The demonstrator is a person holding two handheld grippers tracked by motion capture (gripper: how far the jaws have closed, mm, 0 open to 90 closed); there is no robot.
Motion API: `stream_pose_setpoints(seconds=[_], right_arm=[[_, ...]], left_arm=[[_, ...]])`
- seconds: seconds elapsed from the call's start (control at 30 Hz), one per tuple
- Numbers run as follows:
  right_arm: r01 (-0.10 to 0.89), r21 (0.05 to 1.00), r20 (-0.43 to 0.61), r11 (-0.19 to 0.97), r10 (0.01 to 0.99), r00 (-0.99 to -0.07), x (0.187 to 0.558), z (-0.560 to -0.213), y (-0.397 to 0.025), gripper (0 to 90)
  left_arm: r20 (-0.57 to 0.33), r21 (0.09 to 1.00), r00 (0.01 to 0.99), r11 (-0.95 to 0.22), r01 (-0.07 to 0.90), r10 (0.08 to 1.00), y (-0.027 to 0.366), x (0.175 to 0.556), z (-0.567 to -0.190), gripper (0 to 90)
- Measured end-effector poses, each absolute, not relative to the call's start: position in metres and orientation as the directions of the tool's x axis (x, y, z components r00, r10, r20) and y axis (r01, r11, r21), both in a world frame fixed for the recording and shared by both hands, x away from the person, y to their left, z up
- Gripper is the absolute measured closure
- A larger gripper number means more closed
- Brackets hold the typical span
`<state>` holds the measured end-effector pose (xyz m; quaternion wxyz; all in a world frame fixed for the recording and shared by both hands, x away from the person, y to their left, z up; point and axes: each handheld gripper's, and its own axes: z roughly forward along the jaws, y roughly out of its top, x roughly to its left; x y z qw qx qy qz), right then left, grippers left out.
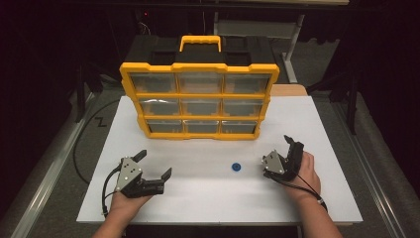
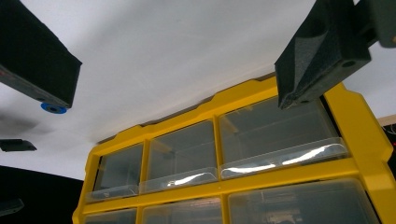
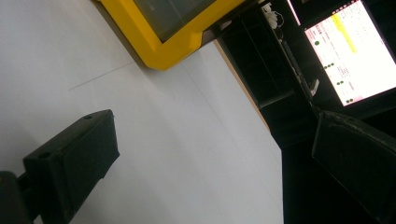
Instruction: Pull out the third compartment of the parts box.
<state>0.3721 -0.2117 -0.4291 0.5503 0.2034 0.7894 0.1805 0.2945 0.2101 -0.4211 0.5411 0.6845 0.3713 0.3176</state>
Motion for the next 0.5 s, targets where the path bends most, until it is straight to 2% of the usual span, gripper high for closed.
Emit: stream_pose_setpoints(seconds=[0.5], right_arm=[[0.087,0.364,-0.890,0.927,0.374,-0.261,0.3682,-0.4295,-0.2020,1.3]], left_arm=[[0.035,0.976,0.529,-0.143,0.165,0.848,0.2095,0.2946,-0.4214,0.8]])
